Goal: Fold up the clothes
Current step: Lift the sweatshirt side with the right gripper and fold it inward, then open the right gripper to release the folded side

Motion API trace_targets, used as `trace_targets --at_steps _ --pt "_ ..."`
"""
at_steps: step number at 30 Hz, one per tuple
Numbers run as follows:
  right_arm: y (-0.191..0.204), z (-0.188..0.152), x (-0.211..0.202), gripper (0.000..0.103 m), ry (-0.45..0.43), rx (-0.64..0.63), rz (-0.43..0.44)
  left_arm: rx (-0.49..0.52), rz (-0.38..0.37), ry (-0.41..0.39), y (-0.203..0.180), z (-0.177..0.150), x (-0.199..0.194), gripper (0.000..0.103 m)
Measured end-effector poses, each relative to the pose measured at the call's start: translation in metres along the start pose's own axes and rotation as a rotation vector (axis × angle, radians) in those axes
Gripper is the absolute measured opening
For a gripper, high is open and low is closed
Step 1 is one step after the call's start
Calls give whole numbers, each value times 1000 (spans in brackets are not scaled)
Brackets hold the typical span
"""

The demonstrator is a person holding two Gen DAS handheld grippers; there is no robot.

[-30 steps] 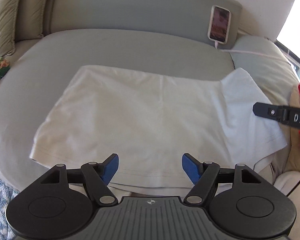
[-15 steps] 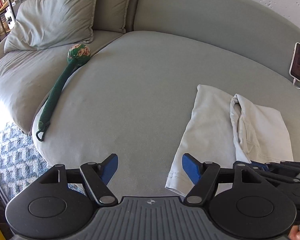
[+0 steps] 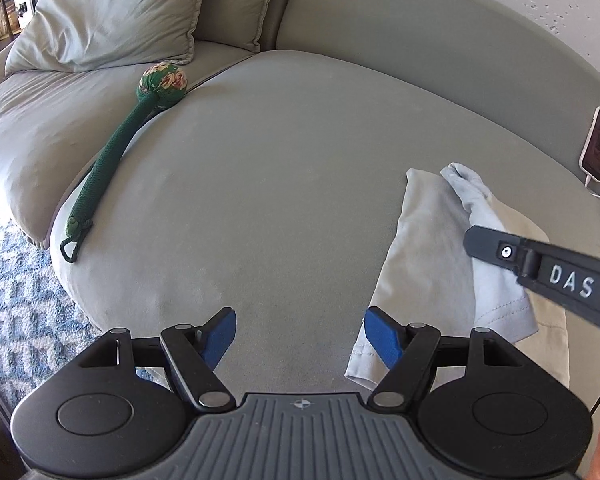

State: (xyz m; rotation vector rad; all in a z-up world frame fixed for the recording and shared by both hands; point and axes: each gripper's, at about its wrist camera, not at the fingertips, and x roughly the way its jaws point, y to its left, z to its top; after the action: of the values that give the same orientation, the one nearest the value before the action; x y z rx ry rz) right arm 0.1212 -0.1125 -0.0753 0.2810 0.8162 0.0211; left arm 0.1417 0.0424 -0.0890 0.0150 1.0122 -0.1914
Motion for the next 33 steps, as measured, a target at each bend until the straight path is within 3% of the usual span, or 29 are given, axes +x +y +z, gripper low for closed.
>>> trace_targets --at_steps 5,12,15,18,21,22,26,30,32,33 --pt "17 -9 20 5 49 -74 19 -35 10 12 9 -2 5 70" --pt "26 -17 16 5 -25 -183 29 -70 17 20 15 -3 8 70" --pt "28 -19 19 5 4 -215 68 -73 43 26 17 -3 8 67" --pt "21 -14 27 15 156 -186 138 -83 25 20 20 -4 3 69" --pt "-4 -7 7 41 157 -55 202 -67 28 9 18 -6 -4 68" --pt "-14 -6 -3 43 142 -28 209 -62 12 -1 16 -5 -7 68" --pt "-55 -6 -35 43 140 54 113 59 -154 -59 -11 -1 -22 54" --pt "-97 -11 -46 42 172 114 -35 156 -207 -42 -51 6 -10 30" --pt "-113 -14 -48 22 167 131 -61 194 -206 -8 -63 11 11 17" --pt "-118 -15 -48 7 161 125 -70 207 -184 12 -66 12 23 14"
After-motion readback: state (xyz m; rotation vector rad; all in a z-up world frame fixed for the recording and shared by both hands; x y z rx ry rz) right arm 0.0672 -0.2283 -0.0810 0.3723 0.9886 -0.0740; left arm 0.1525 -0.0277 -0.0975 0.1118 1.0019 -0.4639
